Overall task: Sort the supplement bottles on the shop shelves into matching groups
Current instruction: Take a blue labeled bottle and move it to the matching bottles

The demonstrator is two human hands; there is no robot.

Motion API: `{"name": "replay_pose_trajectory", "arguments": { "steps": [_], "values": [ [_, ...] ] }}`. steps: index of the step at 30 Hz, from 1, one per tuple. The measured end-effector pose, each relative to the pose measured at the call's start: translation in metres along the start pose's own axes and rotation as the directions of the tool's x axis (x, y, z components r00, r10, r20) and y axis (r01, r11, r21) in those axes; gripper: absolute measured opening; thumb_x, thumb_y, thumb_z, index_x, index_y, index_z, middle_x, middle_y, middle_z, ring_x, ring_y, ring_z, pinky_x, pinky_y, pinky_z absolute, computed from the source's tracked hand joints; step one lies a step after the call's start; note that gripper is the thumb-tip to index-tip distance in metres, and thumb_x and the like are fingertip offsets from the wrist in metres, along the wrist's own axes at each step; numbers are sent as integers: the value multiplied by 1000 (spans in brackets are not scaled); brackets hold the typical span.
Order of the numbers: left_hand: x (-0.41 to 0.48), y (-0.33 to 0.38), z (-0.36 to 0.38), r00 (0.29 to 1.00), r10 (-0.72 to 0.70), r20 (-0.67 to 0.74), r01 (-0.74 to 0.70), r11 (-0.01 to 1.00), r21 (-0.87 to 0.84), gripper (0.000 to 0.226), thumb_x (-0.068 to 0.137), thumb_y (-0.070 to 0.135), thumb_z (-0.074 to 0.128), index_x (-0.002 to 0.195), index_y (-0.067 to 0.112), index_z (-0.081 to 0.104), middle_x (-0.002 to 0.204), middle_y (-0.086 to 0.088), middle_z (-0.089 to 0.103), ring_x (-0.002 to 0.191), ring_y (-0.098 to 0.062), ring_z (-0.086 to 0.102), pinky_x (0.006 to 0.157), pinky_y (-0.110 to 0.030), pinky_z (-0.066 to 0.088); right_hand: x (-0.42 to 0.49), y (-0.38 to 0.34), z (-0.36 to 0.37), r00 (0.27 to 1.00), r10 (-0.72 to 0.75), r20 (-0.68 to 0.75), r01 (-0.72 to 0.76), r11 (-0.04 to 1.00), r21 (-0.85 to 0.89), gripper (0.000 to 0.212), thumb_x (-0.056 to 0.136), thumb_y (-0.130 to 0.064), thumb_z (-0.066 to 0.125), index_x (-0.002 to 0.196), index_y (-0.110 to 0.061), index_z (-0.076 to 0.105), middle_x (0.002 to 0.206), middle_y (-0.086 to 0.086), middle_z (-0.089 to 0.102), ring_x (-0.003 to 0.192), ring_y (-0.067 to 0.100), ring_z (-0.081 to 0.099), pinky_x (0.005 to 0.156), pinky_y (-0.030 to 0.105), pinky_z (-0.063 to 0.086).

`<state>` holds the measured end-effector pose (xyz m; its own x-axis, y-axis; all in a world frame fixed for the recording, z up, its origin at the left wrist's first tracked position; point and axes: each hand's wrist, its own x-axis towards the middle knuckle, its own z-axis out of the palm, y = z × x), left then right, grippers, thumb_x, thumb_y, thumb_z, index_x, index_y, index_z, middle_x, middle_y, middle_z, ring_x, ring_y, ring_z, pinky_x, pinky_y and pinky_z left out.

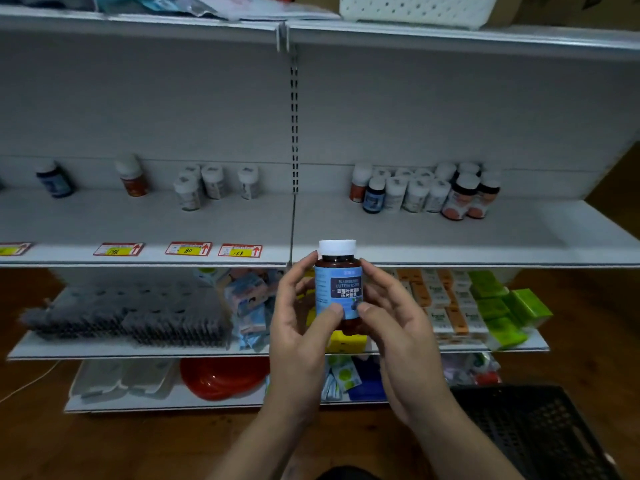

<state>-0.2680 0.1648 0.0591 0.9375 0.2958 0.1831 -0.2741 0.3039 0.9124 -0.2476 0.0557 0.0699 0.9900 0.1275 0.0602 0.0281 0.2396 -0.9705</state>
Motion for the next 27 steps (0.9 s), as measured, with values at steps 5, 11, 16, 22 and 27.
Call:
{"name": "replay_pose_trajectory", "arguments": {
  "steps": [5,11,16,22,27],
  "values": [
    [-7,-8,29,999,26,-42,-25,999,25,53,71,18,71,120,36,61,103,0,64,97,-15,64,72,-23,54,3,-8,-30,994,85,72,-92,991,96,44,92,5,50,126,-21,60,114,1,72,111,20,66,95,39,52],
    [-19,-23,58,990,-52,-130,53,999,5,53,79,16,62,127,37,56,114,0,65,105,-21,66,77,-29,53,3,-10,-64,989,103,108,-112,990,82,43,86,1,61,121,-24,63,112,0,72,108,18,67,89,33,55],
    [-30,-35,75,979,-141,-145,139,990,-21,47,96,1,41,130,30,56,116,-5,67,106,-28,66,78,-32,54,2,-3,-85,988,109,110,-119,990,82,46,79,2,68,114,-28,66,108,-3,72,105,18,66,79,27,56],
    [-32,-39,77,963,-188,-194,191,982,-2,48,96,-1,36,129,28,57,119,-7,67,102,-23,68,74,-27,55,4,8,-93,980,148,134,-166,978,129,48,84,9,59,108,-31,70,107,-2,72,104,19,65,87,34,54],
    [-31,-34,60,941,-202,-270,213,977,10,48,97,0,36,129,30,57,118,-7,67,103,-30,67,77,-38,54,10,21,-75,965,190,183,-219,963,155,45,85,9,58,113,-25,68,109,1,72,102,17,66,78,29,54]
  ]
}}
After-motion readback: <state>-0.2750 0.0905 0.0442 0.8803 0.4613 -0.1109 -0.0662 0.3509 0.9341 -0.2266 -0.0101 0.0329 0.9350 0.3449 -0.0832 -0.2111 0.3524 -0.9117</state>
